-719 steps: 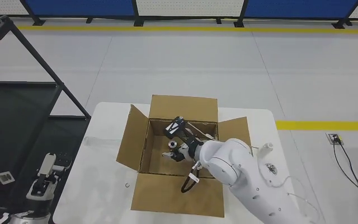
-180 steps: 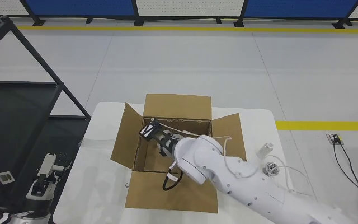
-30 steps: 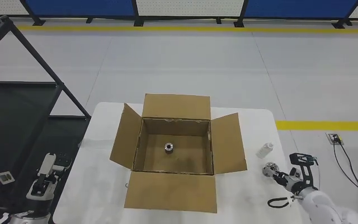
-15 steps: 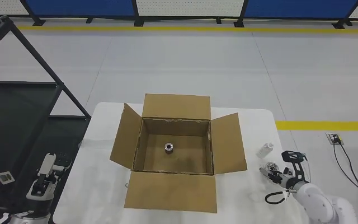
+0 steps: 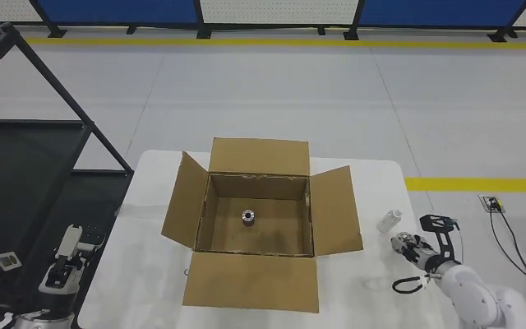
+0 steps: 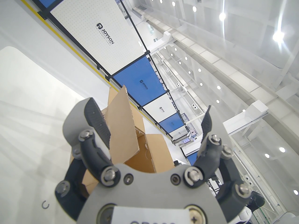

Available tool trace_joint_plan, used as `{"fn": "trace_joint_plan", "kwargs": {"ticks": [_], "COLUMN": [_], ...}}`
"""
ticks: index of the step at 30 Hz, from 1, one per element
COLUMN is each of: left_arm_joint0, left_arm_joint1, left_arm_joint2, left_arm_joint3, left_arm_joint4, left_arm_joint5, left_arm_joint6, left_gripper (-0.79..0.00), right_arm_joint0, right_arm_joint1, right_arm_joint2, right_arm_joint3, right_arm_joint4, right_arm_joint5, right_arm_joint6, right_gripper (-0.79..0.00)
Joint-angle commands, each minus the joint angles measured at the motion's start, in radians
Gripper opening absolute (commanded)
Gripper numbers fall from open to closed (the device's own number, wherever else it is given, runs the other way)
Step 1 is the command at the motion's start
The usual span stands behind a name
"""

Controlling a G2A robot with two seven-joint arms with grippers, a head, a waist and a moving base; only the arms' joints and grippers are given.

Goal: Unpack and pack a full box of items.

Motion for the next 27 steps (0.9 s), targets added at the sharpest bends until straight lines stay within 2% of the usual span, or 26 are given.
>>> {"fn": "trace_joint_plan", "kwargs": {"ticks": [1, 8, 14, 19, 27], "left_arm_joint0": [0.000, 0.000, 0.000, 0.000, 0.000], "left_arm_joint1": [0.000, 0.000, 0.000, 0.000, 0.000], "left_arm_joint2": [0.000, 0.000, 0.000, 0.000, 0.000], "left_arm_joint3": [0.000, 0.000, 0.000, 0.000, 0.000], "left_arm_joint4": [0.000, 0.000, 0.000, 0.000, 0.000], "left_arm_joint5": [0.000, 0.000, 0.000, 0.000, 0.000], "left_arm_joint6": [0.000, 0.000, 0.000, 0.000, 0.000], "left_gripper": [0.000, 0.000, 0.000, 0.000, 0.000], "right_arm_joint0": [-0.020, -0.085, -0.056, 0.034, 0.259], "right_arm_joint1": [0.001, 0.002, 0.008, 0.015, 0.011], "right_arm_joint2": [0.009, 0.030, -0.009, -0.130, -0.443], "right_arm_joint3": [-0.066, -0.341, -0.487, -0.513, -0.432], "right_arm_joint4": [0.011, 0.080, 0.128, 0.111, 0.030], "right_arm_joint5": [0.015, 0.062, 0.046, 0.008, -0.007], "right_arm_joint6": [-0.010, -0.054, -0.038, 0.018, 0.133], "right_gripper": [-0.785, -0.785, -0.785, -0.785, -0.785]}}
